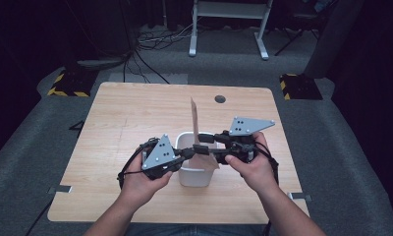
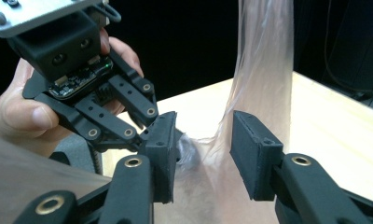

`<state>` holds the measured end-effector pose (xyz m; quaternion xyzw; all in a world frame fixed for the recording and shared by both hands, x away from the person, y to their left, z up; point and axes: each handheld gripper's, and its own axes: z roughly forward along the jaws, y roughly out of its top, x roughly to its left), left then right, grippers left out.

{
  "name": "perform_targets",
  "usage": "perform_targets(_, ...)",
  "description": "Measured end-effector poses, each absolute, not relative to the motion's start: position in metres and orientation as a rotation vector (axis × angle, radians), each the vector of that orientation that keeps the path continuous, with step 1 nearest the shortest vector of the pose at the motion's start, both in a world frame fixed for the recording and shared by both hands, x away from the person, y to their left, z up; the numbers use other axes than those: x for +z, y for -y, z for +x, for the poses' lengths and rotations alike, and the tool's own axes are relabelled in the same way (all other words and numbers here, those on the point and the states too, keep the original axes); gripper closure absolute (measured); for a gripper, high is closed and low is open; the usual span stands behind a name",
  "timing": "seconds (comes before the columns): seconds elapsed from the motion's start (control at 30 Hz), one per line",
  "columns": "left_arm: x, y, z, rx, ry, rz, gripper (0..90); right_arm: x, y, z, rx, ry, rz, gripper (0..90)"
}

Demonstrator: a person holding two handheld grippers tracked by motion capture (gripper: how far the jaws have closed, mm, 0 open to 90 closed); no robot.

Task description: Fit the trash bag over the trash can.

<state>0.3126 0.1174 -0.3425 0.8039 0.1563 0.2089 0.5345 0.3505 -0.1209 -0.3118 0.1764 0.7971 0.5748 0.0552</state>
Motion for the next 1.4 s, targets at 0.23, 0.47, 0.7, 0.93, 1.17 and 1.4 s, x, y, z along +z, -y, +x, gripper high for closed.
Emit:
perform_targets(0.23,-0.343,-0.120,0.312,0.504,-0.379,1.911,89.2,-0.315,0.124,0.349,1.733,-2.477,0.522,90.0)
perform_targets(0.47,-0.342,-0.126,0.312,0.514,-0.400,1.894,90.0,-0.313,0.132,0.348,1.729,-2.431,0.548,90.0)
perform_targets(0.7,-0.340,-0.143,0.313,0.563,-0.450,1.881,90.0,-0.308,0.152,0.349,1.658,-2.353,0.634,90.0)
perform_targets(0.93,-0.333,-0.159,0.315,0.602,-0.480,1.852,90.0,-0.295,0.170,0.347,1.660,-2.259,0.683,90.0)
perform_targets(1.17,-0.348,-0.138,0.322,0.551,-0.414,1.990,89.0,-0.312,0.149,0.351,1.539,-2.353,0.676,90.0)
perform_targets(1.4,-0.358,-0.142,0.318,0.510,-0.437,1.947,88.9,-0.336,0.147,0.365,1.511,-2.388,0.734,90.0)
